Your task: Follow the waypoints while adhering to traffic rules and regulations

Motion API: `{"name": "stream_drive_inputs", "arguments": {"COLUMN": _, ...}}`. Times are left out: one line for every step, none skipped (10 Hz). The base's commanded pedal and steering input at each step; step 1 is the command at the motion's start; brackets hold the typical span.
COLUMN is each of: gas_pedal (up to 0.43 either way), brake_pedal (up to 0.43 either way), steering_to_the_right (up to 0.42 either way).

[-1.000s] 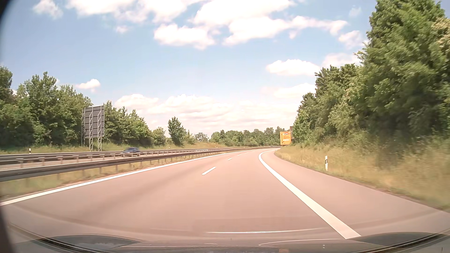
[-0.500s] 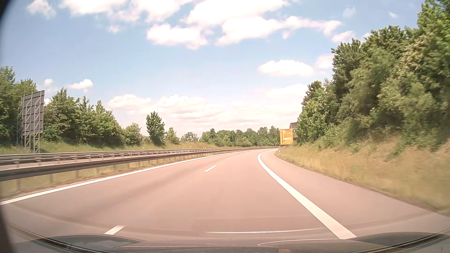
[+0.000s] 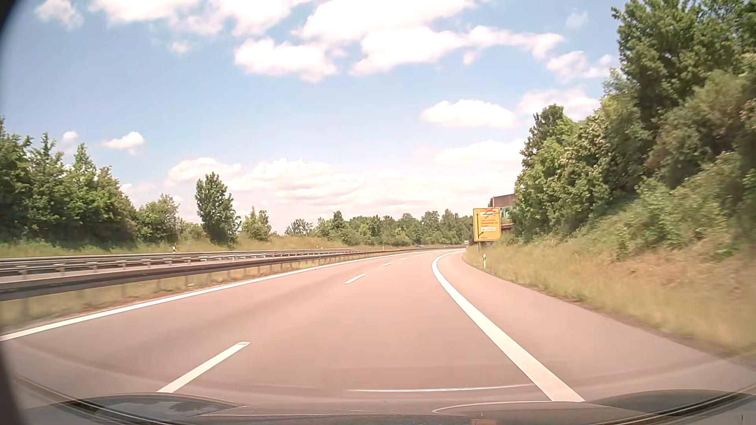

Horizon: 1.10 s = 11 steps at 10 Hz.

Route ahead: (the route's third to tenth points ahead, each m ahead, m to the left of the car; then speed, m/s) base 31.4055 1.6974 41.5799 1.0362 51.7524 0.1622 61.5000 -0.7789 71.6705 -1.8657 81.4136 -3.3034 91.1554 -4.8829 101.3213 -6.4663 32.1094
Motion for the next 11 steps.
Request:
{"name": "stream_drive_inputs", "arguments": {"gas_pedal": 0.331, "brake_pedal": 0.012, "steering_to_the_right": 0.016}}
{"name": "stream_drive_inputs", "arguments": {"gas_pedal": 0.331, "brake_pedal": 0.012, "steering_to_the_right": 0.016}}
{"name": "stream_drive_inputs", "arguments": {"gas_pedal": 0.331, "brake_pedal": 0.012, "steering_to_the_right": 0.016}}
{"name": "stream_drive_inputs", "arguments": {"gas_pedal": 0.331, "brake_pedal": 0.012, "steering_to_the_right": 0.016}}
{"name": "stream_drive_inputs", "arguments": {"gas_pedal": 0.331, "brake_pedal": 0.012, "steering_to_the_right": 0.016}}
{"name": "stream_drive_inputs", "arguments": {"gas_pedal": 0.331, "brake_pedal": 0.006, "steering_to_the_right": 0.015}}
{"name": "stream_drive_inputs", "arguments": {"gas_pedal": 0.331, "brake_pedal": 0.012, "steering_to_the_right": 0.015}}
{"name": "stream_drive_inputs", "arguments": {"gas_pedal": 0.331, "brake_pedal": 0.012, "steering_to_the_right": 0.013}}
{"name": "stream_drive_inputs", "arguments": {"gas_pedal": 0.331, "brake_pedal": 0.012, "steering_to_the_right": 0.013}}
{"name": "stream_drive_inputs", "arguments": {"gas_pedal": 0.331, "brake_pedal": 0.012, "steering_to_the_right": 0.012}}
{"name": "stream_drive_inputs", "arguments": {"gas_pedal": 0.331, "brake_pedal": 0.012, "steering_to_the_right": 0.011}}
